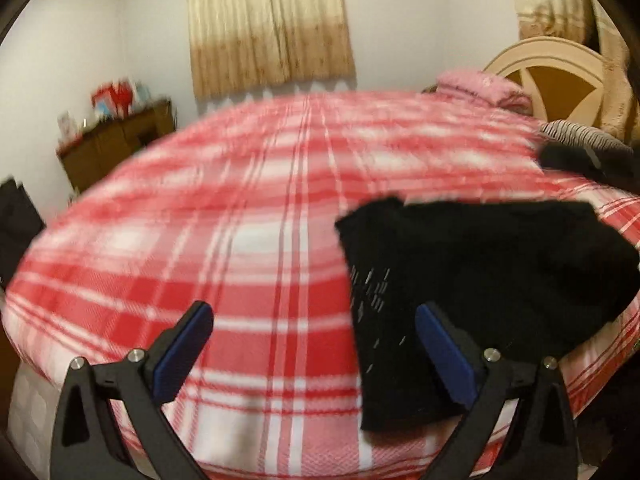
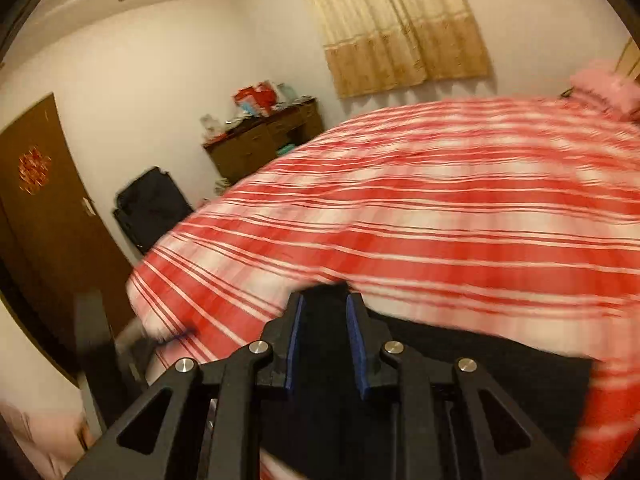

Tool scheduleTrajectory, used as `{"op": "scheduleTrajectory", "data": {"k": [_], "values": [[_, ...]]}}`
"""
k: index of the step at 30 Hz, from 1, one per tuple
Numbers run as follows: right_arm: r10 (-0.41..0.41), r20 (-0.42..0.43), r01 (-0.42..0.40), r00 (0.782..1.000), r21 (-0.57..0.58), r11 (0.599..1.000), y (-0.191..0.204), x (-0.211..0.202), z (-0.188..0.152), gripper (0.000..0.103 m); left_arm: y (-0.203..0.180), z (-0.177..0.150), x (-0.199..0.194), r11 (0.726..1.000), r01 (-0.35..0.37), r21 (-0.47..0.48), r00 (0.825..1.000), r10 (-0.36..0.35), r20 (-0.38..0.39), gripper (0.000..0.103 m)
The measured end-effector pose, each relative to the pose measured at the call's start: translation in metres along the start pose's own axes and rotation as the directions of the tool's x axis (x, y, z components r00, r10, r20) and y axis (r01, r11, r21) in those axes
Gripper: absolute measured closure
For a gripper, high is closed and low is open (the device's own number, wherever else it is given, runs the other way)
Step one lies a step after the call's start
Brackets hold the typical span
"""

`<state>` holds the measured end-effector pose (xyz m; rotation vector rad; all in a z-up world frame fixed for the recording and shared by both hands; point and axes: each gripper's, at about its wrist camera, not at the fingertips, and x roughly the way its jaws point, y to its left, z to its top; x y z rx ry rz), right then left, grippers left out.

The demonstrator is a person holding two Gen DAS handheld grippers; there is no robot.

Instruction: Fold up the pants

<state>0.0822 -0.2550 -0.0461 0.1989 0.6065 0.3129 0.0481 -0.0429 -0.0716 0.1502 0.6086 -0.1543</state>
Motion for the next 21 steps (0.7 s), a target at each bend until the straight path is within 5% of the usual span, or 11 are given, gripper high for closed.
{"op": "scheduleTrajectory", "data": {"k": [5, 11, 13, 16, 21], "values": [[-0.141, -0.060, 0.140, 0.988, -0.028, 0.990, -0.029, -0.049, -0.045, 0.079, -0.024, 0.018, -0.005, 0.996, 0.070, 0.051, 0.996, -0.073, 0.048, 0.000], [-0.197, -0.136, 0.211, 0.971, 0.101, 0.972, -0.067, -0.071, -0.106, 0.079, -0.042, 0.004, 0.035, 0.996, 0.079, 0.048, 0.984, -0.071, -0.165, 0.000], [-0.195, -0.166, 0.223, 0.967, 0.166, 0.961, -0.078, -0.072, -0.113, 0.079, -0.036, -0.002, 0.037, 0.995, 0.099, 0.007, 0.980, -0.096, -0.176, 0.000], [-0.140, -0.079, 0.156, 0.987, 0.269, 0.950, -0.083, -0.091, -0.110, 0.079, -0.030, -0.001, 0.034, 0.995, 0.097, -0.028, 0.978, -0.100, -0.182, 0.000], [-0.147, 0.051, 0.135, 0.988, 0.182, 0.974, -0.054, -0.094, -0.075, 0.079, -0.038, 0.002, 0.023, 0.998, 0.065, 0.020, 0.989, -0.062, -0.132, 0.000]]}}
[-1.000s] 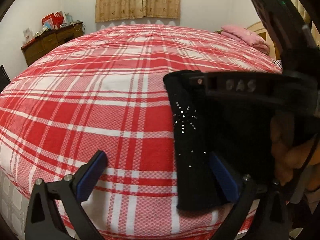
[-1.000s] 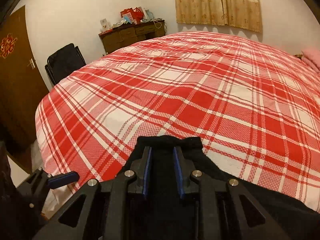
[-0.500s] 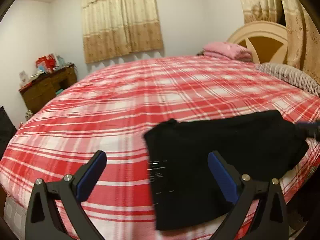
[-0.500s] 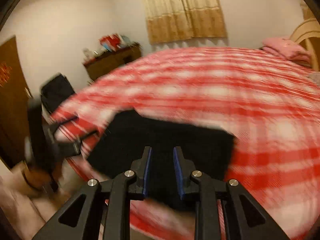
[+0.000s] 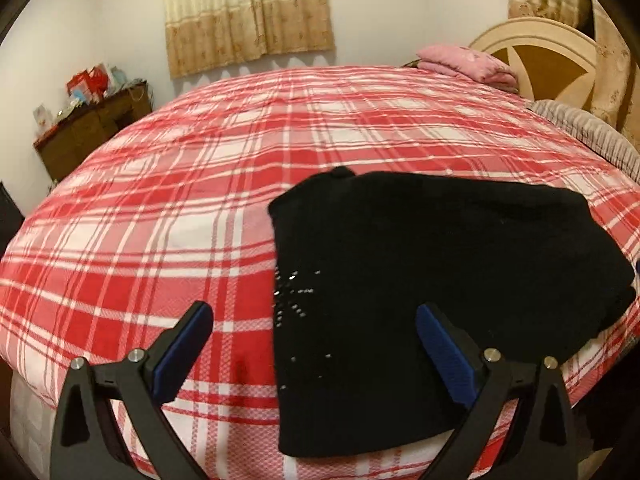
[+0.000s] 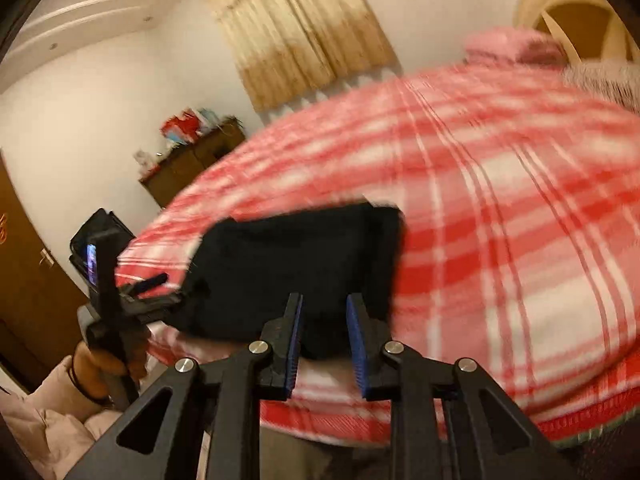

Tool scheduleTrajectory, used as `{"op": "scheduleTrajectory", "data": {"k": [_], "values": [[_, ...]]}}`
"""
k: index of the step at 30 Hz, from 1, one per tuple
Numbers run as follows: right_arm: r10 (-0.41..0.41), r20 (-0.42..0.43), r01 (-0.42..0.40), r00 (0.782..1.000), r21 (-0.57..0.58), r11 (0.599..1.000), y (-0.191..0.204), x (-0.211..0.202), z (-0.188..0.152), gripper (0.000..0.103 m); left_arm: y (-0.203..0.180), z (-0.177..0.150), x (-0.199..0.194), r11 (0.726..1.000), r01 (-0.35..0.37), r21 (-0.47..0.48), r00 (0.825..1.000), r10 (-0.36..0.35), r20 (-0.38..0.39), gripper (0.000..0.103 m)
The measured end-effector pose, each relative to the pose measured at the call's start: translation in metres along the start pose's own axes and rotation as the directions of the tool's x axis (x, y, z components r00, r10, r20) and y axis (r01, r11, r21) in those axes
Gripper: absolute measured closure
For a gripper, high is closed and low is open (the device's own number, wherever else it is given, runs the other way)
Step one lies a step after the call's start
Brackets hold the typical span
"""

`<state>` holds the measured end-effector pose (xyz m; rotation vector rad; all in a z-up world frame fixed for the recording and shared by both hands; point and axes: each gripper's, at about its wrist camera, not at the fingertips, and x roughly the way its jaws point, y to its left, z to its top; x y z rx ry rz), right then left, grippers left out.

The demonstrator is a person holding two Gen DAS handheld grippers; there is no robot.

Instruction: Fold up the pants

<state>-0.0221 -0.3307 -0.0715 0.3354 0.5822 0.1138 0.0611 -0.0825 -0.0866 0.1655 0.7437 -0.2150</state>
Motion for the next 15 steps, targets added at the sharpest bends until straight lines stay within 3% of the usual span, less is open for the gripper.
{"op": "scheduleTrajectory", "data": {"k": [3, 8, 15], "values": [[-0.039, 0.008, 0.039, 0.999, -0.081, 0.996, 0.019, 0.015, 0.006, 0.079, -0.001, -0.001, 0.007, 0.999, -0.022, 0.024, 1.000, 0.023, -0.017, 0.000], [-0.112, -0.103, 0.102, 0.988, -0.096, 0.990, 0.010, 0.053, -0.014, 0.079, 0.002, -0.001, 0.010, 1.000, -0.006, 0.007, 0.999, 0.006, -0.032, 0.000], [-0.139, -0.077, 0.126, 0.987, -0.152, 0.980, 0.013, 0.052, -0.021, 0.079, 0.002, -0.004, 0.012, 1.000, -0.004, -0.003, 0.999, 0.004, -0.037, 0.000]]}}
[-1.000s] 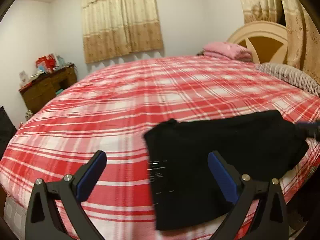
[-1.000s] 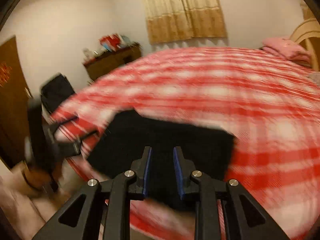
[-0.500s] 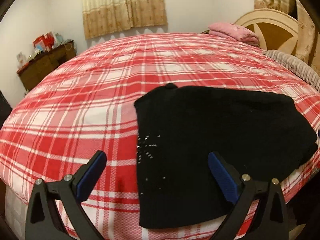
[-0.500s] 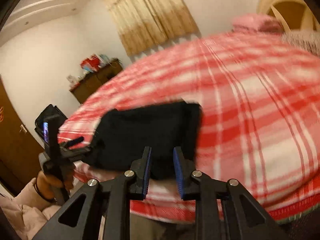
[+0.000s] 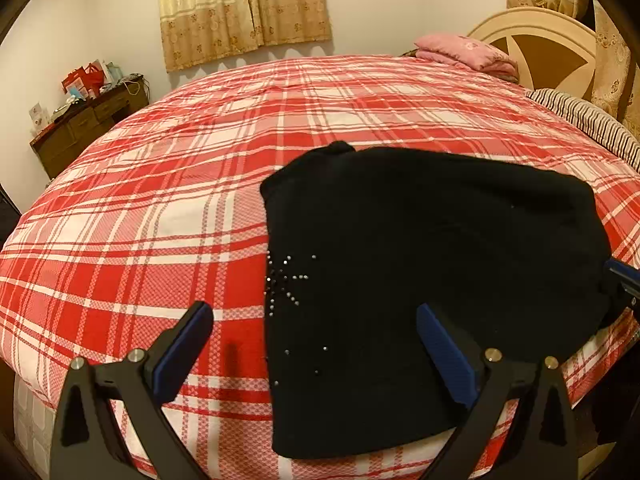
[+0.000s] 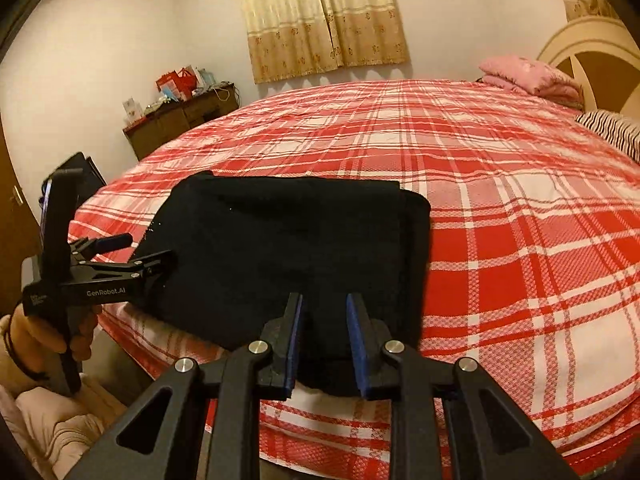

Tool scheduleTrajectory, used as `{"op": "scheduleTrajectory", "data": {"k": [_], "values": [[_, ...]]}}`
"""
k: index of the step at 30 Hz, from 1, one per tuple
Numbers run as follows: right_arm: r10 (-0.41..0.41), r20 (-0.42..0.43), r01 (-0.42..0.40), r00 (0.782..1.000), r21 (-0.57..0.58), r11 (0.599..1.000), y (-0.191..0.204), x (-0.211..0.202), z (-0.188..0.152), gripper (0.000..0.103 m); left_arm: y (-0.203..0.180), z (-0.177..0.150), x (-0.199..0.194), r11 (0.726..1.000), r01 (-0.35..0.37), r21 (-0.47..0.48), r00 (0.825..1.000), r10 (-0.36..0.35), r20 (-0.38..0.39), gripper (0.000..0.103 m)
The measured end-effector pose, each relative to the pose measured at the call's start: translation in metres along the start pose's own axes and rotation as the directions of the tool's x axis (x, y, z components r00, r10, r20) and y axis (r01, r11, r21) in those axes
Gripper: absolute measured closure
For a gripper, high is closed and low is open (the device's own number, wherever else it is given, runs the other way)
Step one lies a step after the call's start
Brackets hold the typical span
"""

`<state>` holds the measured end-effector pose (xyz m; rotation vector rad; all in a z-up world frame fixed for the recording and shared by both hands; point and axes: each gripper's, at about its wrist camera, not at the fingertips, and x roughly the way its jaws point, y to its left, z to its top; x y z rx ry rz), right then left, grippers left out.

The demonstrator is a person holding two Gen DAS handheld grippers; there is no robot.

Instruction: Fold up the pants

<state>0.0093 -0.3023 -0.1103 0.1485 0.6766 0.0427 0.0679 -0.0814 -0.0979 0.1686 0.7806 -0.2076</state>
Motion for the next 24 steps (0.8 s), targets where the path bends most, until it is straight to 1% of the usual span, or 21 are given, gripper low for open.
{"op": "scheduleTrajectory", "data": {"k": [2, 4, 5, 6, 7, 8, 9, 10, 13, 15, 16, 18, 19, 21, 22, 24], "values": [[0.008, 0.008, -0.008, 1.000, 0.020, 1.000, -0.001, -0.003, 0.003, 0.079, 0.000, 0.000, 0.000, 1.000, 0.002, -0.003, 1.000, -0.002, 0.000, 0.000], [0.032, 0.027, -0.034, 0.999, 0.066, 0.997, -0.004, -0.011, 0.007, 0.079, 0.001, 0.000, -0.001, 1.000, 0.005, -0.009, 1.000, -0.005, 0.002, 0.000], [0.047, 0.050, -0.052, 0.998, 0.097, 0.994, -0.008, -0.017, 0.010, 0.078, 0.001, 0.000, -0.001, 1.000, 0.005, -0.011, 1.000, -0.005, 0.002, 0.000], [0.054, 0.084, -0.064, 0.995, 0.130, 0.989, -0.013, -0.023, 0.013, 0.075, 0.001, 0.000, -0.001, 1.000, 0.006, -0.013, 1.000, -0.006, 0.000, 0.000], [0.048, 0.109, -0.065, 0.993, 0.154, 0.986, -0.016, -0.027, 0.016, 0.062, 0.001, 0.000, -0.001, 1.000, 0.008, -0.016, 1.000, -0.008, -0.002, 0.000], [0.036, 0.129, -0.059, 0.991, 0.179, 0.982, -0.021, -0.030, 0.017, 0.052, 0.001, -0.001, 0.000, 1.000, 0.009, -0.021, 1.000, -0.010, -0.002, 0.000], [0.016, 0.149, -0.048, 0.989, 0.215, 0.975, -0.029, -0.033, 0.017, 0.033, 0.001, -0.001, 0.000, 1.000, 0.011, -0.024, 1.000, -0.011, -0.003, 0.000], [0.010, 0.150, -0.045, 0.989, 0.233, 0.971, -0.033, -0.032, 0.016, 0.030, 0.002, -0.001, -0.001, 1.000, 0.013, -0.027, 1.000, -0.013, -0.003, 0.000], [0.021, 0.092, -0.048, 0.996, 0.304, 0.951, -0.050, -0.017, 0.009, 0.030, 0.005, 0.001, -0.005, 0.999, 0.024, -0.043, 1.000, -0.024, 0.013, 0.000], [0.036, 0.066, -0.057, 0.997, 0.348, 0.936, -0.057, -0.005, 0.002, 0.030, 0.011, 0.003, -0.012, 0.995, 0.052, -0.089, 0.997, -0.047, 0.057, 0.000], [0.036, 0.054, -0.052, 0.998, 0.352, 0.935, -0.059, 0.000, -0.001, 0.030, 0.015, 0.005, -0.015, 0.992, 0.066, -0.110, 0.996, -0.057, 0.075, 0.000], [0.005, 0.059, -0.023, 0.998, 0.309, 0.951, -0.050, 0.002, -0.002, 0.030, 0.021, 0.009, -0.016, 0.986, 0.080, -0.147, 0.994, -0.067, 0.092, 0.000], [0.001, 0.057, -0.017, 0.998, 0.297, 0.955, -0.047, 0.003, -0.002, 0.030, 0.023, 0.011, -0.014, 0.985, 0.080, -0.156, 0.994, -0.067, 0.085, 0.000], [0.027, 0.038, -0.037, 0.999, 0.295, 0.955, -0.041, 0.007, -0.002, 0.030, 0.025, 0.012, -0.003, 0.983, 0.070, -0.171, 0.997, -0.062, 0.050, 0.000], [0.025, 0.029, -0.032, 0.999, 0.288, 0.957, -0.036, 0.009, -0.003, 0.030, 0.026, 0.011, 0.002, 0.982, 0.070, -0.177, 0.997, -0.065, 0.033, 0.000], [0.008, 0.007, -0.009, 1.000, 0.265, 0.964, -0.028, 0.014, -0.004, 0.030, 0.027, 0.006, 0.015, 0.976, 0.086, -0.199, 0.996, -0.092, -0.021, 0.000]]}}
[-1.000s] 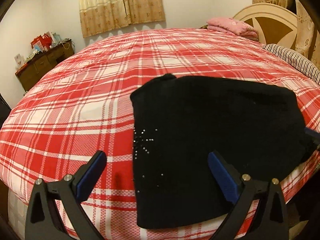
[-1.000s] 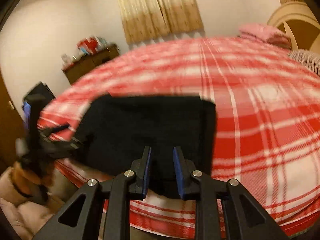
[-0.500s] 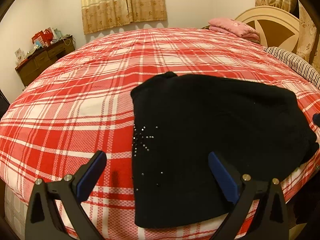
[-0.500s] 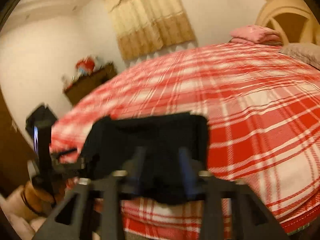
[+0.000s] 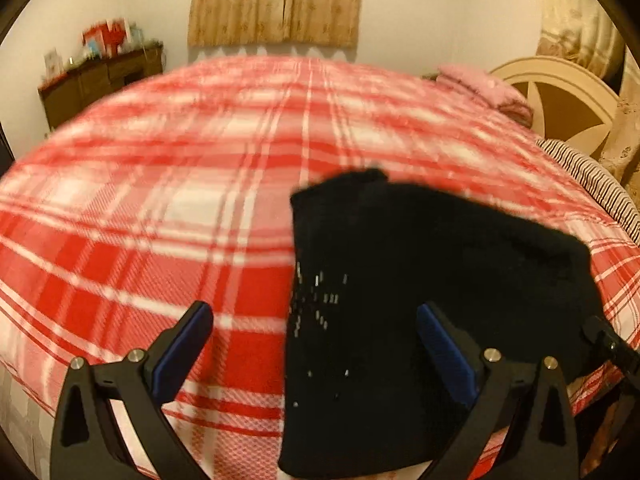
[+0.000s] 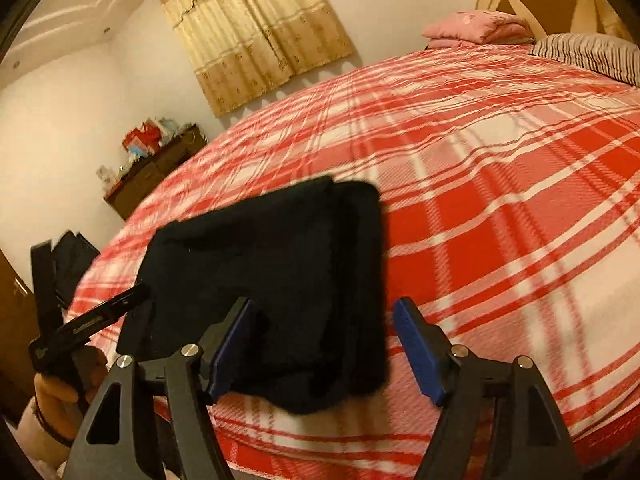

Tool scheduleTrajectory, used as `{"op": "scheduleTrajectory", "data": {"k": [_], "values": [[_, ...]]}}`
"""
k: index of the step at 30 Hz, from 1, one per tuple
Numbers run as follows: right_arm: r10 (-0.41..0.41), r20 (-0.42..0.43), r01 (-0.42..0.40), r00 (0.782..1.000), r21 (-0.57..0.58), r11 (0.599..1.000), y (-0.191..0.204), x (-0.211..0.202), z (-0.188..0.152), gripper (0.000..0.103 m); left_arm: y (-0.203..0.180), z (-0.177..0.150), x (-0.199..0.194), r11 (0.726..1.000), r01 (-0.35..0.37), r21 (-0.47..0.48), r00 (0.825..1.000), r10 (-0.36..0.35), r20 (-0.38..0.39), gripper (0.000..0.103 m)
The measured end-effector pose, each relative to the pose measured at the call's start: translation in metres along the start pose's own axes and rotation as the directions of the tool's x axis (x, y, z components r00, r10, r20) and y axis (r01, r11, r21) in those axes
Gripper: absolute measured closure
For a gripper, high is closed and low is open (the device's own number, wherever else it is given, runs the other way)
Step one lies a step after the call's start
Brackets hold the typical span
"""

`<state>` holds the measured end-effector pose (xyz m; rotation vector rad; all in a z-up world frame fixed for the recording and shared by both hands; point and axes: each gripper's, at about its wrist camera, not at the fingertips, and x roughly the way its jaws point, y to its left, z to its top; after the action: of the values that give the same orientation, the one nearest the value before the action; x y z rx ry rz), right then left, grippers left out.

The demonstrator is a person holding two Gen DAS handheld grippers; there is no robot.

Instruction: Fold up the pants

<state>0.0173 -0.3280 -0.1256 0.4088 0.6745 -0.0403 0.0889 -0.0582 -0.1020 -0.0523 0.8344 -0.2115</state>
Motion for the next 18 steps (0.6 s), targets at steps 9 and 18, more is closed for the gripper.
{"op": "scheduleTrajectory", "data": {"k": [9, 18], "values": [[0.042, -0.054, -0.039, 0.998, 0.055, 0.998, 0.006, 0.008, 0.004, 0.045, 0.004, -0.005, 0.003, 0.998, 0.039, -0.048, 0.999, -0.039, -0.014, 0.000], [-0.108, 0.008, 0.108, 0.994, -0.189, 0.976, 0.032, 0.009, -0.013, 0.059, -0.006, -0.010, 0.003, 0.999, 0.054, 0.003, 0.998, -0.054, -0.034, 0.000]]}}
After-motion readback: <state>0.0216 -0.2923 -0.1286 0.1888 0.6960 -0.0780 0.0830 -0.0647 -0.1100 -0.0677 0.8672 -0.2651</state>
